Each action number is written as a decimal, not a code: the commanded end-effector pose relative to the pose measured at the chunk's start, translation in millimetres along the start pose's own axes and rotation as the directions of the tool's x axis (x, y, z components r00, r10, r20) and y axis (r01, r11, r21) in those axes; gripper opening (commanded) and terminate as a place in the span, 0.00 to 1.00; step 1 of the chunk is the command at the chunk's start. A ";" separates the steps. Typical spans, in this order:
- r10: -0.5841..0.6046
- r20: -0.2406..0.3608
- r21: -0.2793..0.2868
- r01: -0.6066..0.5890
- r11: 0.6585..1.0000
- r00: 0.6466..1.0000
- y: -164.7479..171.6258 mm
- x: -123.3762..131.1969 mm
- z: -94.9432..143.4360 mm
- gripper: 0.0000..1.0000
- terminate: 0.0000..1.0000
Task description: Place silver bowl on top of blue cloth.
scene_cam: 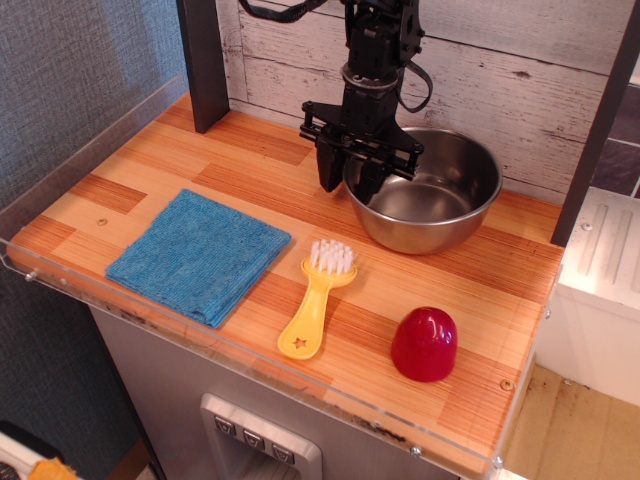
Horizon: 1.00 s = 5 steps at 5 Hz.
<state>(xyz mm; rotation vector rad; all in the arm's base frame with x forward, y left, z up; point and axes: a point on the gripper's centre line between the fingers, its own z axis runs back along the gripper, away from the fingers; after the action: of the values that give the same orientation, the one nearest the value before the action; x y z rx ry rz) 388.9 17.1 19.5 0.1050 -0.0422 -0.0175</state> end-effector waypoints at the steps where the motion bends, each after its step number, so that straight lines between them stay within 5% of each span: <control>1: 0.024 0.098 -0.035 -0.020 0.999 0.995 8.6 1.2 26.9 0.00 0.00; 3: 0.044 0.206 -0.128 -0.018 0.992 0.978 17.0 5.3 61.7 0.00 0.00; 5: 0.125 0.267 -0.130 -0.093 0.987 0.956 69.8 -27.5 98.1 0.00 0.00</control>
<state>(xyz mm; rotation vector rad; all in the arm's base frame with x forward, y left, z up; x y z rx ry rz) 355.4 73.6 99.9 -0.0323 -0.2540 0.0838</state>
